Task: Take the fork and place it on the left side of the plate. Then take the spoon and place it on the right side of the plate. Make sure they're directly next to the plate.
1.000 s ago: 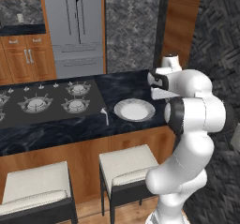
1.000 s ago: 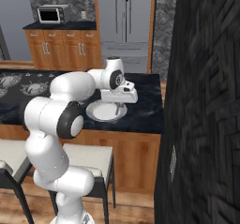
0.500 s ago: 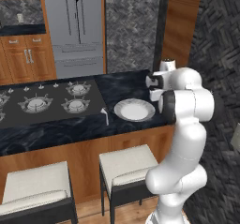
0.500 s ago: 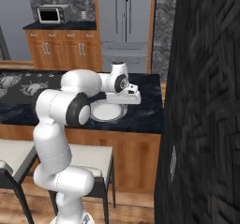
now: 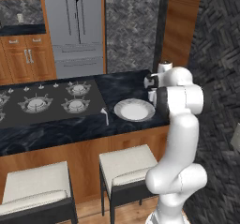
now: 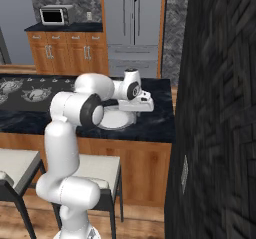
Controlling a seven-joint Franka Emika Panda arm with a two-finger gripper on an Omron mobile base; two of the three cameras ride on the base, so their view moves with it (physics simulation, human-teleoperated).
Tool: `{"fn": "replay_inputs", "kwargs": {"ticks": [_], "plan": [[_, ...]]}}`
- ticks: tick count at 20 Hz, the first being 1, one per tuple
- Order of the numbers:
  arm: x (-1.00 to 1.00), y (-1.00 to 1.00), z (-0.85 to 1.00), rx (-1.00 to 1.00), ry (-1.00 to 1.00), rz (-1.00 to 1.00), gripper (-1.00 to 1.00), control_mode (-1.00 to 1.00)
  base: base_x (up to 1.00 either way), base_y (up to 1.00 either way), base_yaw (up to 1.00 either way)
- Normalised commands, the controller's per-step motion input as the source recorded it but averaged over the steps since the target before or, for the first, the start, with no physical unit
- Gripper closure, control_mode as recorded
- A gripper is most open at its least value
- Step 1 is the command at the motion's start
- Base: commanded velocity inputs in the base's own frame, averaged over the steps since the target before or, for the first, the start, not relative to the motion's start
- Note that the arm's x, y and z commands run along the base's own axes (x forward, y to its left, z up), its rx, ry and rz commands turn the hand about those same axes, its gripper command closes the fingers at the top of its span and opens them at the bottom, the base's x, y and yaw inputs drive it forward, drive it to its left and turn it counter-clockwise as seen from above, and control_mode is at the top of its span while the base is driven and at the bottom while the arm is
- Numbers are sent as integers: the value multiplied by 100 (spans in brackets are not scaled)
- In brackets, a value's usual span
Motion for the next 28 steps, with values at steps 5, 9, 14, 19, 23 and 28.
{"fn": "replay_inputs", "kwargs": {"ticks": [5, 9, 14, 19, 23, 28], "plan": [[30, -12, -31, 0, 0, 2, 100, -100, 0, 0, 0], [35, -14, -36, 0, 0, 3, 100, -100, 0, 0, 0], [32, -5, -39, 0, 0, 3, 100, -100, 0, 0, 0], [32, -3, -37, 0, 0, 3, 100, -100, 0, 0, 0], [31, -5, -36, 0, 0, 3, -100, -100, 0, 0, 0], [11, -9, -10, 0, 0, 2, -100, -100, 0, 0, 0]]}}
